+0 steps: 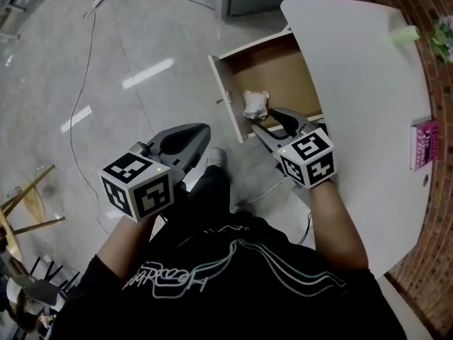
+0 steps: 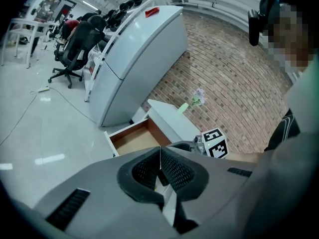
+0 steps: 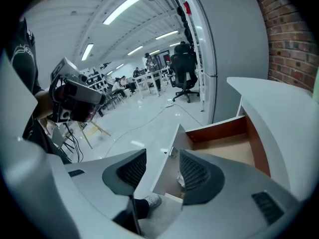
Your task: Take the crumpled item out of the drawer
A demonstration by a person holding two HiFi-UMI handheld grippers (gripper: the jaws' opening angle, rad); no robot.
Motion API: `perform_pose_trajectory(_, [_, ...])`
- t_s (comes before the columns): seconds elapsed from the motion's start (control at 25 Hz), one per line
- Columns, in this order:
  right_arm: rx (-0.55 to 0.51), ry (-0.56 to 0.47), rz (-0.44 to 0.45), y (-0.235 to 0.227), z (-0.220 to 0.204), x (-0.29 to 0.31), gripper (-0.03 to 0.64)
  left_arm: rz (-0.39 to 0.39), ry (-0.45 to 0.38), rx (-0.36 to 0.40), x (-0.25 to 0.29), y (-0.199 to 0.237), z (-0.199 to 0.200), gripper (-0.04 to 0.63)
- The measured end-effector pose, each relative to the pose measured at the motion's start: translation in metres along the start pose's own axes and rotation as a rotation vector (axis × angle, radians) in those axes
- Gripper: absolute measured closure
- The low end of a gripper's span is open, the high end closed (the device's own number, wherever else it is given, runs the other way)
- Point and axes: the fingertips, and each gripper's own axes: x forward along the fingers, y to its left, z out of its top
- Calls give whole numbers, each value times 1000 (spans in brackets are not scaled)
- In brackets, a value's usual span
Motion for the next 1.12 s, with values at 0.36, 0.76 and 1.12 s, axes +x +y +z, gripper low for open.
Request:
perform_pose_trajectory(0.36, [-129,197,-30,-46,-38,71,390,-16,64,-44,32,44,-13,572])
perform_pose_trajectory(0.76, [-289,455,-41,-85,-84,137,385,-17,83,-98,52,87,-20,572])
perform_pose_trajectory(1.12, [-306,636,-25,-113,-125,177,385,3,116,-175,58,118,-42,572])
